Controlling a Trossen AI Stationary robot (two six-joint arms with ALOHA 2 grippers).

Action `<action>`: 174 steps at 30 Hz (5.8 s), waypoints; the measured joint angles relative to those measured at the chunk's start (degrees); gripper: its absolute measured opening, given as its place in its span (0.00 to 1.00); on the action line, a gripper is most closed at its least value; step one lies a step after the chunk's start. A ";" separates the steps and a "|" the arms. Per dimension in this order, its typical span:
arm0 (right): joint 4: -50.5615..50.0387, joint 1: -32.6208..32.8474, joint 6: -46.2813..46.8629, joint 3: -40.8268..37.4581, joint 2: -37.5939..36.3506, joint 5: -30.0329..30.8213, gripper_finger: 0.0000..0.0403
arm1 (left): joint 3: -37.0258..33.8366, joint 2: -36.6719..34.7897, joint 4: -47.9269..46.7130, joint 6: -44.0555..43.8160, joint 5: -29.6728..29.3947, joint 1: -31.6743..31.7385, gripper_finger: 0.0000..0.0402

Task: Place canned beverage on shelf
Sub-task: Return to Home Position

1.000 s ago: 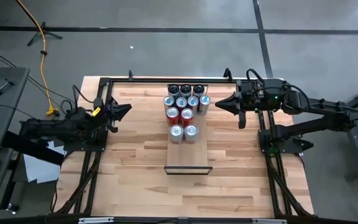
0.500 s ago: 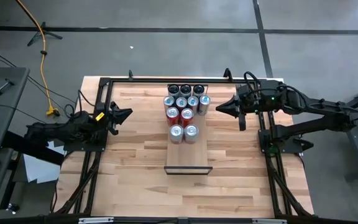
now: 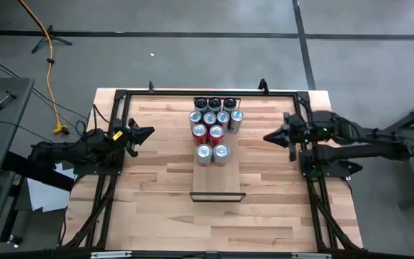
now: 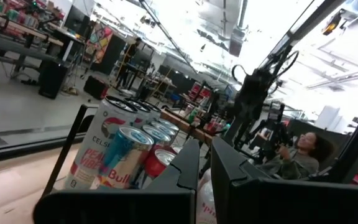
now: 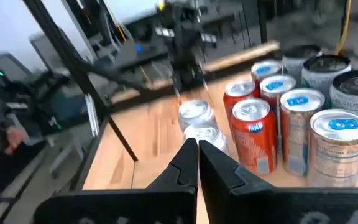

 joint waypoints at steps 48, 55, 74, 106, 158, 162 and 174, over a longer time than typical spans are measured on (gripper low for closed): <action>19.58 0.11 -1.55 -36.62 -31.89 0.00 0.00 | 0.04 -0.15 -10.18 0.06 -0.33 -0.09 0.00; 19.18 0.11 -1.55 -36.64 -31.89 0.02 0.00 | 0.04 -0.17 -10.01 0.07 -0.07 -0.20 0.00; 19.14 0.11 -1.55 -36.66 -31.39 0.02 0.00 | 0.04 -0.11 -9.95 0.04 -0.09 -0.17 0.00; 19.16 0.11 -1.56 -36.69 -31.39 0.02 0.00 | 0.00 0.76 -12.00 18.05 14.88 -0.15 0.00; 19.16 0.09 -1.55 -36.71 -31.39 0.02 0.00 | 0.00 0.75 -12.02 18.10 14.86 -0.17 0.00; 19.16 0.10 -1.55 -36.71 -31.39 0.02 0.00 | 0.00 0.74 -12.02 18.08 14.86 -0.17 0.00; 19.16 0.09 -1.56 -36.71 -31.39 0.02 0.00 | 0.00 0.76 -12.02 18.10 14.86 -0.17 0.00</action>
